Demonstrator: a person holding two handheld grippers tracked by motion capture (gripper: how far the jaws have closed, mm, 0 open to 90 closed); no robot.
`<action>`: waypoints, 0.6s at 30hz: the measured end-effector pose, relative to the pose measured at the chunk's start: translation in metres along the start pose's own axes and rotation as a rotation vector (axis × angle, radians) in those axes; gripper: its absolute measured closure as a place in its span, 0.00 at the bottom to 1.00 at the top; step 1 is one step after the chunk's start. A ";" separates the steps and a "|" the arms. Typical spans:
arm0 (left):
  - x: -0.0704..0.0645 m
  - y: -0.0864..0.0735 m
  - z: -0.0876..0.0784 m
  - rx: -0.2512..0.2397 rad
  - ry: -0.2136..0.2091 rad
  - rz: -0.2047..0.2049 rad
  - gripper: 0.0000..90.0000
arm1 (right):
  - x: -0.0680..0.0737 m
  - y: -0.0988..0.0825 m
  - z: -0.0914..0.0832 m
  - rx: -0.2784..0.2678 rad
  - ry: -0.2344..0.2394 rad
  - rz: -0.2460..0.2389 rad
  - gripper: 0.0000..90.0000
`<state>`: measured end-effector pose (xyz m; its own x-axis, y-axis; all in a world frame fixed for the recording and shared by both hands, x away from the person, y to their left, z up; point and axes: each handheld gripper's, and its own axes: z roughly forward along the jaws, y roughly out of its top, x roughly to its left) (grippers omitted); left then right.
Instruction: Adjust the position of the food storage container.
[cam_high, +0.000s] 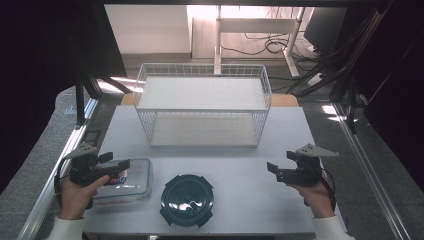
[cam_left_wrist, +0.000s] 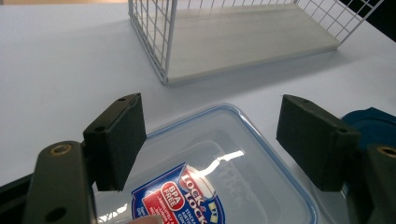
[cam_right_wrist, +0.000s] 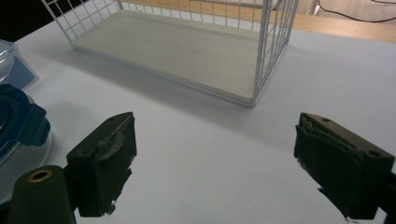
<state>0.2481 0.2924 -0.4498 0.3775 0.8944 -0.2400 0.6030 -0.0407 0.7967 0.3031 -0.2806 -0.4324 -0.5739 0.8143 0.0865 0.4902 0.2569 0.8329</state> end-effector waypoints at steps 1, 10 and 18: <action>-0.001 0.001 0.000 -0.004 0.001 0.003 0.26 | 0.000 0.000 0.000 -0.001 0.003 0.001 0.15; -0.009 0.003 -0.001 -0.011 0.001 0.021 0.24 | -0.003 -0.002 -0.007 0.000 -0.001 0.024 0.16; -0.008 0.000 -0.007 -0.010 -0.002 0.021 0.24 | -0.002 0.001 -0.006 0.001 -0.006 0.025 0.17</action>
<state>0.2403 0.2882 -0.4435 0.3916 0.8925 -0.2240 0.5877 -0.0552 0.8072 0.3010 -0.2849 -0.4285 -0.5573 0.8238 0.1040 0.5050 0.2369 0.8300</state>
